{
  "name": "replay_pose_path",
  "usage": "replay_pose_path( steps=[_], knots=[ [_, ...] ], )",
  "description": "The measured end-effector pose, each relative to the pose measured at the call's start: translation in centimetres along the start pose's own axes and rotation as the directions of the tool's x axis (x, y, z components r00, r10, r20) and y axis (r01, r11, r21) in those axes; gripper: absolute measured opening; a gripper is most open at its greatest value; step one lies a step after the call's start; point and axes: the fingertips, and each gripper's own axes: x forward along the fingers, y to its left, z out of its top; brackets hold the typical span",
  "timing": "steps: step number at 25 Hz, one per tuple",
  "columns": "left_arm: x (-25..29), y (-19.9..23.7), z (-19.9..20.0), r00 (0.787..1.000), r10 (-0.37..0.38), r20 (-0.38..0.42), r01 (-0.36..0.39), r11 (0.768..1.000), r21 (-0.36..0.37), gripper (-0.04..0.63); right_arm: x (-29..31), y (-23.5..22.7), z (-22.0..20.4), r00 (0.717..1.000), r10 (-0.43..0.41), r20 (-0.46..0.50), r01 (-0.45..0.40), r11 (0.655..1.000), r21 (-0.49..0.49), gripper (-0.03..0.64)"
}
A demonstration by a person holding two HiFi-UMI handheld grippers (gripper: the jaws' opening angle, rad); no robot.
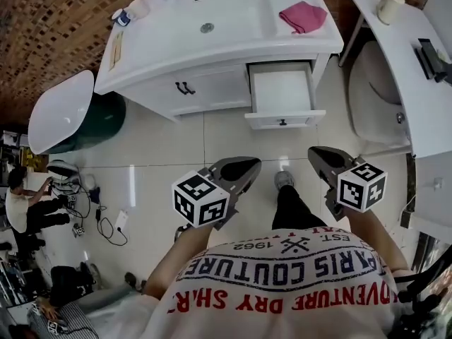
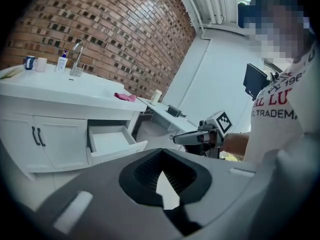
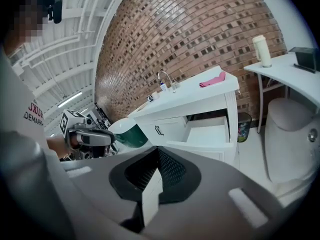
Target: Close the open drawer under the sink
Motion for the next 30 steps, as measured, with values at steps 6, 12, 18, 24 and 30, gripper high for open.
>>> replay_pose_path(
  steps=[6,12,18,24,30],
  knots=[
    [2.8,2.7,1.0,1.0,-0.017,-0.026,0.016,0.999,-0.047,-0.015,3.2,-5.0,-1.4,0.997,-0.041,-0.06,0.044,0.998,0.048,0.006],
    [4.0,4.4,1.1,0.999,-0.005,-0.054,0.001,0.997,-0.076,-0.015,6.4,-10.8,-3.4,0.99,-0.119,-0.079,0.129,0.982,0.138,0.006],
    [4.8,6.1,0.4,0.996,0.002,-0.094,-0.013,0.994,-0.111,-0.015,10.5,-16.0,-7.4,0.963,-0.202,-0.18,0.223,0.968,0.111,0.006],
    [6.4,8.0,0.7,0.994,0.004,-0.111,-0.019,0.991,-0.136,-0.015,13.1,-20.2,-8.6,0.939,-0.263,-0.224,0.298,0.944,0.141,0.006],
    [7.5,10.2,2.0,0.994,0.015,-0.111,-0.034,0.984,-0.172,-0.015,14.0,-22.1,-7.5,0.931,-0.277,-0.236,0.318,0.935,0.159,0.006]
  ],
)
